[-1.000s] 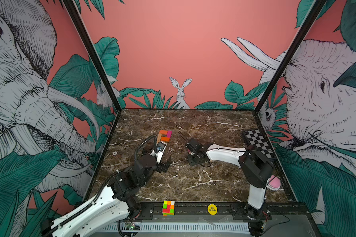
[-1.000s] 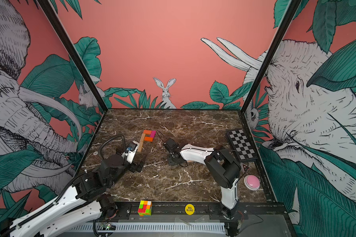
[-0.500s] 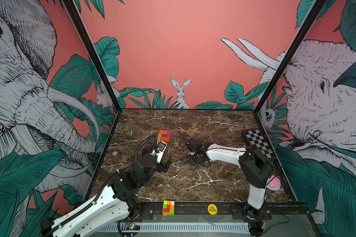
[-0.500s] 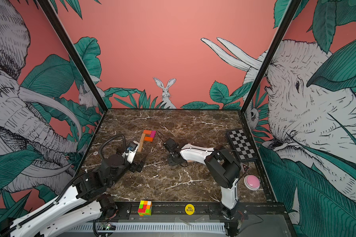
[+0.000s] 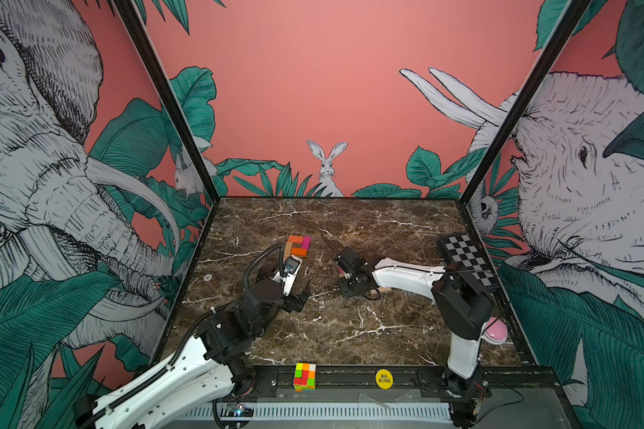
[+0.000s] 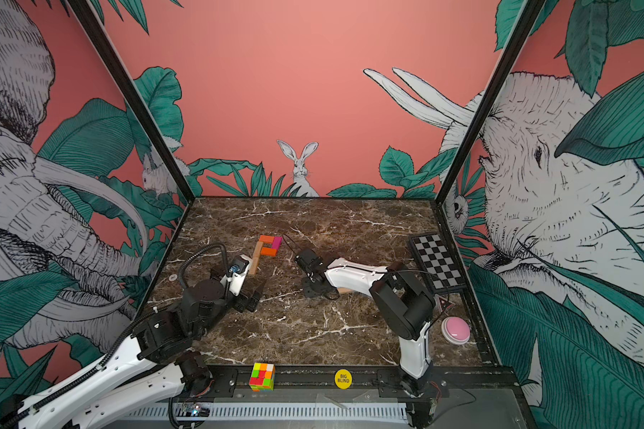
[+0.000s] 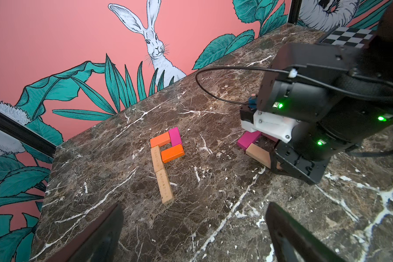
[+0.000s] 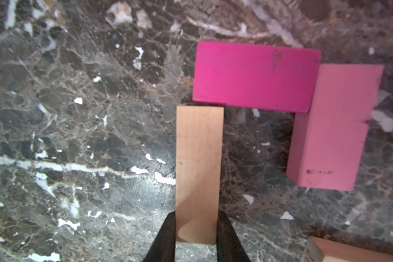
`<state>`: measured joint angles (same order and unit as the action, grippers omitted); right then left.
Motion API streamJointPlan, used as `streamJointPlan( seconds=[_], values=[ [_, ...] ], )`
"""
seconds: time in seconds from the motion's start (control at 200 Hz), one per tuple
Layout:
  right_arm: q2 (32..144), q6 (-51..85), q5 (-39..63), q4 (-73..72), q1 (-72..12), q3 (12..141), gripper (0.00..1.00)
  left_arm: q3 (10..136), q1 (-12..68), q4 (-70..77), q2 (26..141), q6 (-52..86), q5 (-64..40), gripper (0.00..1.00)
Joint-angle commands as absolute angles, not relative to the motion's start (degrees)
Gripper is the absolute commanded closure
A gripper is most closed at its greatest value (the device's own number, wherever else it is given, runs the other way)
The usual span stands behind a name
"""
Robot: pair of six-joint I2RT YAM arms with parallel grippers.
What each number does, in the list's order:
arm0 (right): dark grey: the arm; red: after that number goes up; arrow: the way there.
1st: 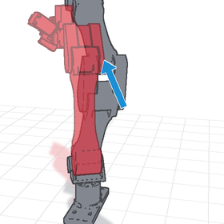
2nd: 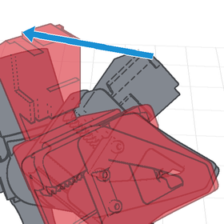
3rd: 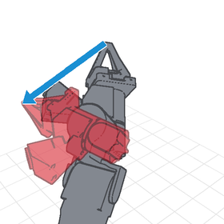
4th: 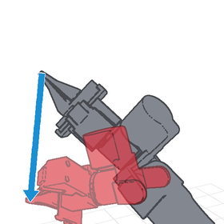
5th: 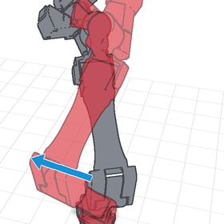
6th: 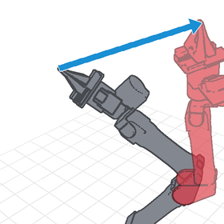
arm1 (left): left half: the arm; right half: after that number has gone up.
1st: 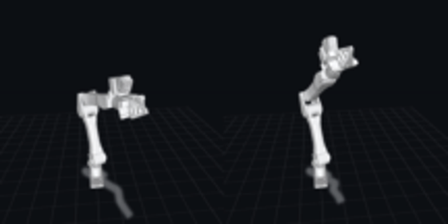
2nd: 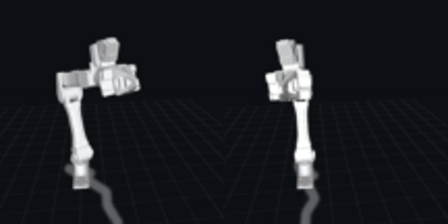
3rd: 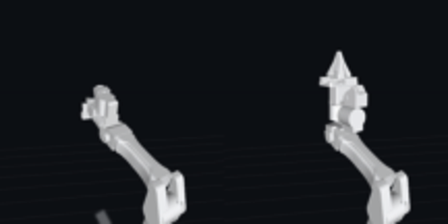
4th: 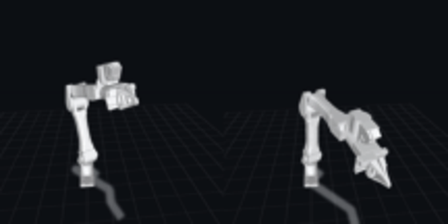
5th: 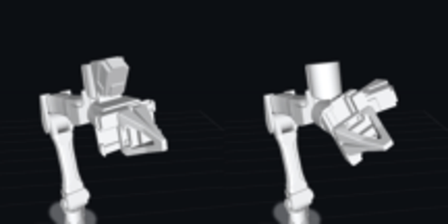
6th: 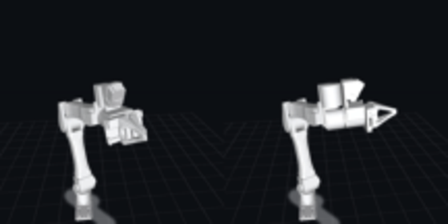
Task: Assemble the letter p with building blocks
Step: Assemble the building block at the center of the board.
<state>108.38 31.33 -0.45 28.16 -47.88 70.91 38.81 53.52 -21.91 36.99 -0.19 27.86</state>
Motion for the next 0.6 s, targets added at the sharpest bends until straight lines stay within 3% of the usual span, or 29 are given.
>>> streamJointPlan(
  seconds=[0.0,0.595],
  values=[
    [109.16,31.82,-0.4,29.27,-47.38,71.01,0.74,39.63,53.0,-21.19,36.72,0.18,27.6,0.01],
    [109.93,32.08,0.0,29.25,-46.76,71.4,0.75,39.66,52.91,-21.22,36.68,0.18,27.5,0.0]
  ],
)
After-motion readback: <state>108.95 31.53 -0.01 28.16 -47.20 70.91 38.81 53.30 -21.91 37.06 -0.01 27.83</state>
